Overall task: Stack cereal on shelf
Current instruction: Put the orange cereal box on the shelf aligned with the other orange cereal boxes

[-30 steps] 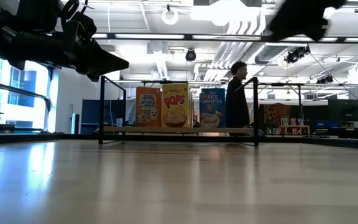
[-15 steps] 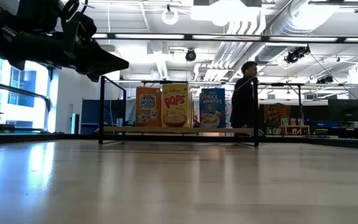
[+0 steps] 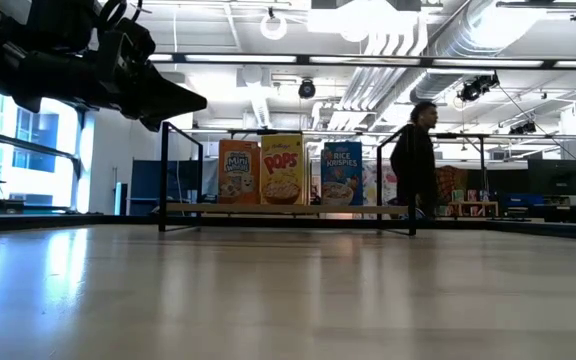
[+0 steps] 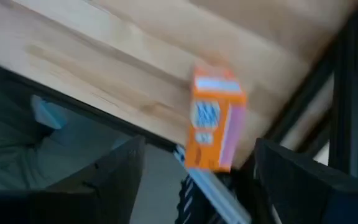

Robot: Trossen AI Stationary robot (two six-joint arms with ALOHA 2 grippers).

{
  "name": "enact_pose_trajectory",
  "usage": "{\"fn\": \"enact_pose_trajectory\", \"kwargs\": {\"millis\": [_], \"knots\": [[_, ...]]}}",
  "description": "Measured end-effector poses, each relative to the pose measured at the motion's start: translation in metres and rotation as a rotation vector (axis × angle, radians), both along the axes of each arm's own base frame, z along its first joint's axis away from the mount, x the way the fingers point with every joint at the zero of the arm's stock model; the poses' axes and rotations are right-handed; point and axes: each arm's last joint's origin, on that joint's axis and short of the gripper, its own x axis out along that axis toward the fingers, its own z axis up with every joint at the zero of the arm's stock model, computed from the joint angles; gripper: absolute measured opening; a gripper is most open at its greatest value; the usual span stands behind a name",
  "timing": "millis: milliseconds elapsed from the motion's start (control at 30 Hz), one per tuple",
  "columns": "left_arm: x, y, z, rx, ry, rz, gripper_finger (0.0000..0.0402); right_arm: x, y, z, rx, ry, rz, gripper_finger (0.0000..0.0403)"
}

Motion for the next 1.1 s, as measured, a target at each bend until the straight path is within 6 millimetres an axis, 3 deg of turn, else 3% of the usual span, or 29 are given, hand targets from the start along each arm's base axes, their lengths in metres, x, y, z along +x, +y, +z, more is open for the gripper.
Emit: {"fn": "enact_pose_trajectory", "kwargs": {"millis": [233,367,1100], "knots": [[0.0,0.0,0.0,0.0,0.0,0.0,0.001,-0.004,0.031,-0.023,0.03,0.051,-0.118,0.0287],[0.0,0.0,0.0,-0.003,0.0,0.0,0.001,-0.004,0.039,-0.036,-0.017,0.082,-0.12,0.0287],[0.0,0.0,0.0,-0.018,-0.002,0.0,0.001,0.003,0.048,-0.068,-0.183,0.135,-0.051,0.0287]]}}
